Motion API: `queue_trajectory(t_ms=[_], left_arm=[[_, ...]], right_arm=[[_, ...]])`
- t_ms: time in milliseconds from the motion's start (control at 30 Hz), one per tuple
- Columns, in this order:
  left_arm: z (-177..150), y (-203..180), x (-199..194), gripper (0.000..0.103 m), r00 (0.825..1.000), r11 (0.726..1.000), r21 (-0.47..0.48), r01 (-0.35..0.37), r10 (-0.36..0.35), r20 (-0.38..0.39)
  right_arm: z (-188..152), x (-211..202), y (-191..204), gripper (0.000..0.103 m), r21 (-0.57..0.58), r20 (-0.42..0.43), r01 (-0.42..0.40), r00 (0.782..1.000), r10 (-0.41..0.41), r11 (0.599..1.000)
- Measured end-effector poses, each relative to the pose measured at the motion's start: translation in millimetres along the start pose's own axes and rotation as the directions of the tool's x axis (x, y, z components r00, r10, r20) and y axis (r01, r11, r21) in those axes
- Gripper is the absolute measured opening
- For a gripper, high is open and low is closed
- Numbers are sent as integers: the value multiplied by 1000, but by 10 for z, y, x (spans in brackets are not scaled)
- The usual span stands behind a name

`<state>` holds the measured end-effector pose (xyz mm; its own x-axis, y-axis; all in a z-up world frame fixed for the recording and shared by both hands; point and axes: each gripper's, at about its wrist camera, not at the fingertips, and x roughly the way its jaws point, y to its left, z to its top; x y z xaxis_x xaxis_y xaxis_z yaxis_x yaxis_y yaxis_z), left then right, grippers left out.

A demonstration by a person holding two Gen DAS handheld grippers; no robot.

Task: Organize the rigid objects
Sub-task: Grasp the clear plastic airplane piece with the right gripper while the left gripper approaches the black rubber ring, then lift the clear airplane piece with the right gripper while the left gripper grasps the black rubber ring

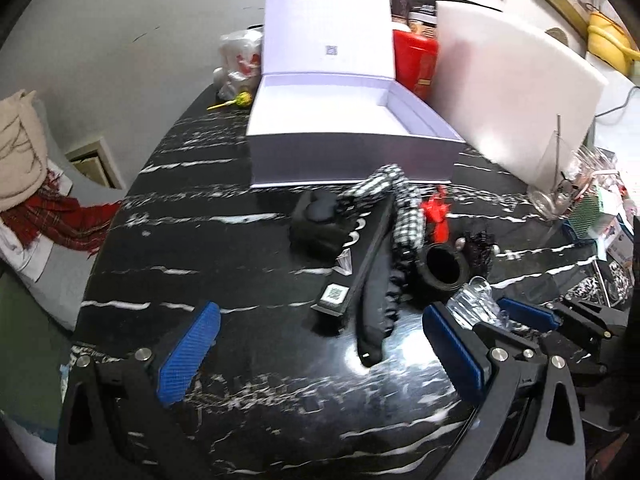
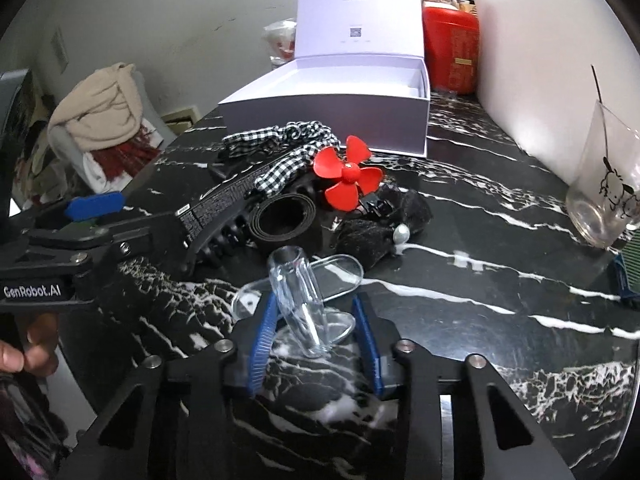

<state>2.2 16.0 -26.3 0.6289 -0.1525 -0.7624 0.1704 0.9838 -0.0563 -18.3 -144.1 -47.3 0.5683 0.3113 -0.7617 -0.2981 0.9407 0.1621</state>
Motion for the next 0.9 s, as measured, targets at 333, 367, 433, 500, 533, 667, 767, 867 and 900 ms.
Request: queue_trajectory(t_ms=[333, 367, 433, 500, 533, 667, 767, 867, 900], left_arm=[[98, -337, 51, 103, 996, 994, 64, 86, -87, 13], [102, -366, 59, 103, 995, 993, 68, 94, -95, 13], [118, -438, 86, 103, 994, 991, 82, 110, -111, 10], [119, -507, 113, 103, 992, 988, 97, 121, -123, 12], [124, -527, 125, 103, 992, 987, 103, 122, -124, 12], [129, -629, 166, 92, 990, 981, 135, 141, -143, 5], [107, -700, 196, 82, 990, 979, 151, 134, -138, 10], [86, -719, 290, 61, 990, 981, 133, 138, -138, -9], [87, -717, 326, 58, 987, 980, 121, 159, -158, -23]], right_arm=[[-144, -175, -261, 36, 22, -10, 30, 999, -30, 999], [-161, -198, -288, 36, 28, -12, 35, 999, -35, 999], [-200, -247, -340, 36, 40, -14, 53, 999, -53, 998], [-226, -290, -380, 36, 45, -10, 74, 997, -74, 996], [-233, -308, -398, 36, 48, -7, 83, 997, -83, 995], [-249, -330, -492, 36, 68, -6, 98, 995, -98, 993], [-248, -336, -540, 36, 79, -1, 100, 995, -100, 992], [-249, -332, -545, 36, 75, 5, 101, 995, -102, 992], [-248, -327, -554, 36, 78, 6, 97, 995, -97, 992]])
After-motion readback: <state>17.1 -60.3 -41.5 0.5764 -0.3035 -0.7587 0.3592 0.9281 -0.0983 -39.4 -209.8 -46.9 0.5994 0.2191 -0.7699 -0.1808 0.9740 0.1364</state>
